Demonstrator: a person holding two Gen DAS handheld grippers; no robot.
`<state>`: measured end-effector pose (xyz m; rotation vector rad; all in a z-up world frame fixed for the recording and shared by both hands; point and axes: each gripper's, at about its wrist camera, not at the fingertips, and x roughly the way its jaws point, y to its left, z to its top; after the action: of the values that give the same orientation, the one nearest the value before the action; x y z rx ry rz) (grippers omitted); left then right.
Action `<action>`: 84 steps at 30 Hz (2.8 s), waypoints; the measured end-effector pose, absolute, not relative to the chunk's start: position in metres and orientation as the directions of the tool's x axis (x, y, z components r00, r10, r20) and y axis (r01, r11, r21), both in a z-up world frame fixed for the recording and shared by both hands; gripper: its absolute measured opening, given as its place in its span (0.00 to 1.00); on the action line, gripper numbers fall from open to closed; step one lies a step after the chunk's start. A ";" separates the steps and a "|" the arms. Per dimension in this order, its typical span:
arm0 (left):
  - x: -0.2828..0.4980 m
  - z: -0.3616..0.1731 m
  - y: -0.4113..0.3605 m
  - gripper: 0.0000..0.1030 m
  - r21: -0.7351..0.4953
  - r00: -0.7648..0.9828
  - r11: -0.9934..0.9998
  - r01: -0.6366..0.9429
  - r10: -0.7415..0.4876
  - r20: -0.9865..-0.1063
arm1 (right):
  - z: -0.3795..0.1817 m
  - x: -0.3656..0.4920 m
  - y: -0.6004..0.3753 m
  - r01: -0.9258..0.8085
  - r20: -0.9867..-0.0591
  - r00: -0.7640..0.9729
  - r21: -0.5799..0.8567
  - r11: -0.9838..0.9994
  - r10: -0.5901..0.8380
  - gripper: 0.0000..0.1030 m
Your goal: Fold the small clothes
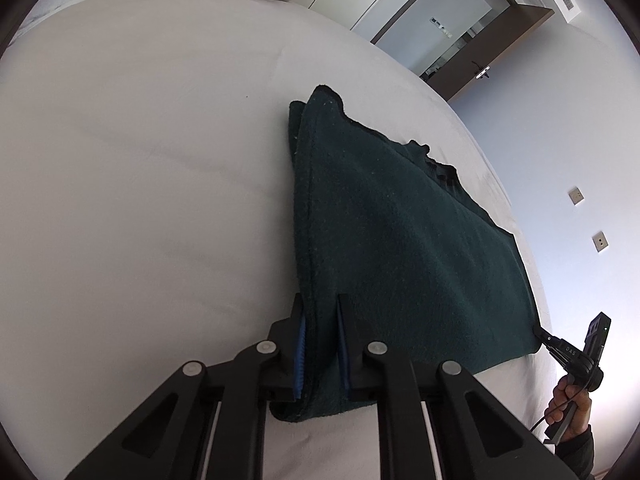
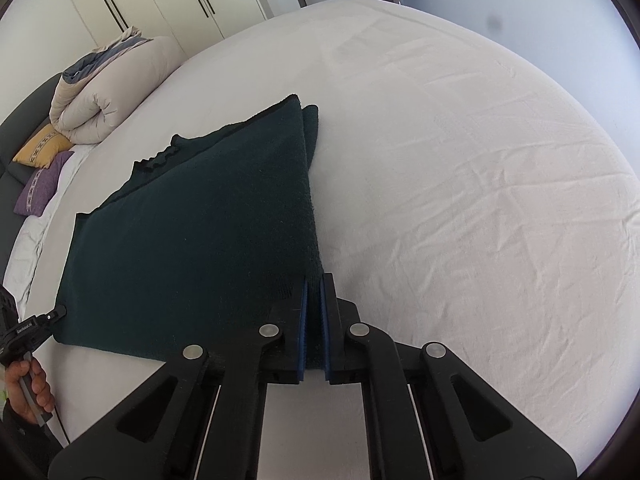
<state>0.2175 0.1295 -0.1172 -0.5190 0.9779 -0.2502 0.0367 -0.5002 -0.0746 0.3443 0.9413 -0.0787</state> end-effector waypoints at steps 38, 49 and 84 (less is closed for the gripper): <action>0.195 -0.134 0.148 0.16 -0.586 0.562 0.805 -0.096 -0.442 -0.699 | -0.097 0.038 -0.510 0.199 -0.813 0.575 0.246 0.949 0.090 0.06; 0.183 -0.043 0.111 0.51 -0.334 0.665 0.941 0.049 -0.281 -0.692 | -0.042 0.004 -0.535 0.256 -0.634 0.751 0.536 0.805 0.184 0.56; 0.200 -0.047 0.065 0.61 -0.162 0.686 0.984 0.080 -0.173 -0.707 | -0.063 0.065 -0.514 0.212 -0.510 0.799 0.734 0.645 0.319 0.27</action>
<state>0.1998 0.0647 -0.0468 -0.1214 0.8030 -0.1421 0.0654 -0.5140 -0.0628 0.8848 0.6650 0.0663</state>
